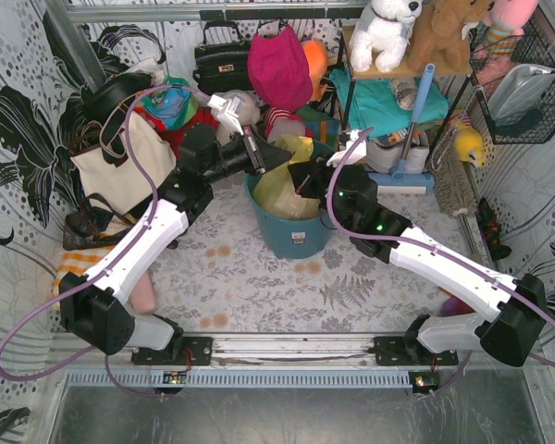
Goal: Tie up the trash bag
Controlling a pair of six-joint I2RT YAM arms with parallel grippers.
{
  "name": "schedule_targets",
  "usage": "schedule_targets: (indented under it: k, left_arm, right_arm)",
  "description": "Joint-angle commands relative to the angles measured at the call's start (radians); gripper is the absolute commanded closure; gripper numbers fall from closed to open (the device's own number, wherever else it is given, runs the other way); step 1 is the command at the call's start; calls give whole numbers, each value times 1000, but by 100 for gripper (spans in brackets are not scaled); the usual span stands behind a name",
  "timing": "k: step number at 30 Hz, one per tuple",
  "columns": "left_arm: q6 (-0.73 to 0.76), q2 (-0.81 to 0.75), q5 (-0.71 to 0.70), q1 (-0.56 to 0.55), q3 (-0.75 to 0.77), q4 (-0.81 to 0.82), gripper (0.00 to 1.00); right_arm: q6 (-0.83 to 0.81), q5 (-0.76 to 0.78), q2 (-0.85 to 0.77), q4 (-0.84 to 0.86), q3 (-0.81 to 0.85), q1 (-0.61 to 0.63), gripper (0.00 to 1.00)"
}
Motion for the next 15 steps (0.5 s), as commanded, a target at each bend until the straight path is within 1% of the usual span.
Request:
schedule_targets:
  k: [1, 5, 8, 11, 15]
  left_arm:
    - [6, -48, 23, 3, -9, 34, 100]
    - [-14, -57, 31, 3, -21, 48, 100]
    - [-56, -65, 53, 3, -51, 91, 100]
    - [-76, -73, 65, -2, -75, 112, 100]
    - [-87, -83, 68, -17, -99, 111, 100]
  right_arm:
    - [5, 54, 1, 77, -12, 5, 100]
    - [9, 82, -6, 118, -37, 5, 100]
    - [9, 100, -8, 158, -56, 5, 100]
    - [12, 102, -5, 226, -84, 5, 100]
    - [23, 94, -6, 369, -148, 5, 100]
